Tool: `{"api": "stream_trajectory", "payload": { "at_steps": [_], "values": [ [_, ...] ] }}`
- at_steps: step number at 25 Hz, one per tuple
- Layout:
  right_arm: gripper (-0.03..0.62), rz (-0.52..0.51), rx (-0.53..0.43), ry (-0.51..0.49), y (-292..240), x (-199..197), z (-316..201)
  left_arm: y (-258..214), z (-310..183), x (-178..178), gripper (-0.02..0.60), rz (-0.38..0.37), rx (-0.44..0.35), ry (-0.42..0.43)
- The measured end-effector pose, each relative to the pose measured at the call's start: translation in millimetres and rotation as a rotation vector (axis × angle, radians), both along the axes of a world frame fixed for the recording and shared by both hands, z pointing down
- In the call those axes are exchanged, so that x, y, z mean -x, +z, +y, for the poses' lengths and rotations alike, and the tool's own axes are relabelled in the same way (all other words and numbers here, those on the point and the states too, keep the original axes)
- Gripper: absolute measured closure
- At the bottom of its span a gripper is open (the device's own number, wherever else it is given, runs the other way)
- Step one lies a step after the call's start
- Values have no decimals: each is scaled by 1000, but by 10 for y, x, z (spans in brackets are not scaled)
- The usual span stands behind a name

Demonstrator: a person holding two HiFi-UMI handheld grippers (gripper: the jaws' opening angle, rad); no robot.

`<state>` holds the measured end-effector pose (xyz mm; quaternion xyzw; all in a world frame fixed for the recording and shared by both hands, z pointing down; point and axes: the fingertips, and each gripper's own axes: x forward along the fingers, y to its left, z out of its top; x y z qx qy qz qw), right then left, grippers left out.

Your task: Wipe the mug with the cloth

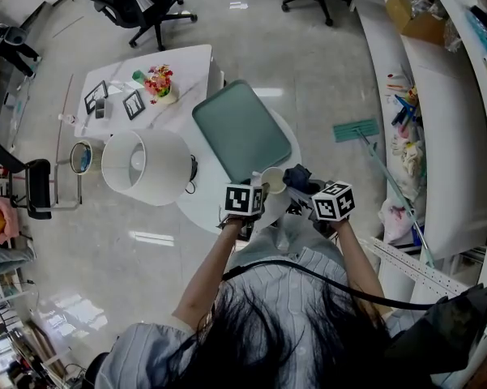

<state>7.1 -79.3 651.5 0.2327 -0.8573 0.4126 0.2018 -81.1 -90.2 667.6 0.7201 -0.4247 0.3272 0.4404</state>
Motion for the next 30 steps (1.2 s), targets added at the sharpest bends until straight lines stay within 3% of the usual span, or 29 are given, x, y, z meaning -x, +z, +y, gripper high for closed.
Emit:
{"api": "stream_trajectory", "payload": {
  "at_steps": [2,7,12,14,19,23,26,30],
  "values": [
    [514,-1,1,0,-1,-3,-2,-147,-116,-50,359,-29,-100,163],
    [514,1,5,-2,-9,-15,-4,-360,-445,-370,359,-6,-233,526],
    [514,7,9,-3,-10,0,-22,-48,-424,-508,361,-182,-250,1020],
    [514,7,9,0,-10,-6,-10,46,-373,-552,384,-215,-255,1138],
    [514,2,10,14,-2,6,-6,207,-351,-606,505,-241,-246,1233],
    [514,1,10,19,-11,7,-13,270,-336,-620,515,-228,-212,1239],
    [514,0,6,22,-14,16,-13,297,-325,-607,537,-242,-223,1218],
    [514,2,4,25,-3,10,-10,324,-336,-586,540,-249,-255,1106]
  ]
}}
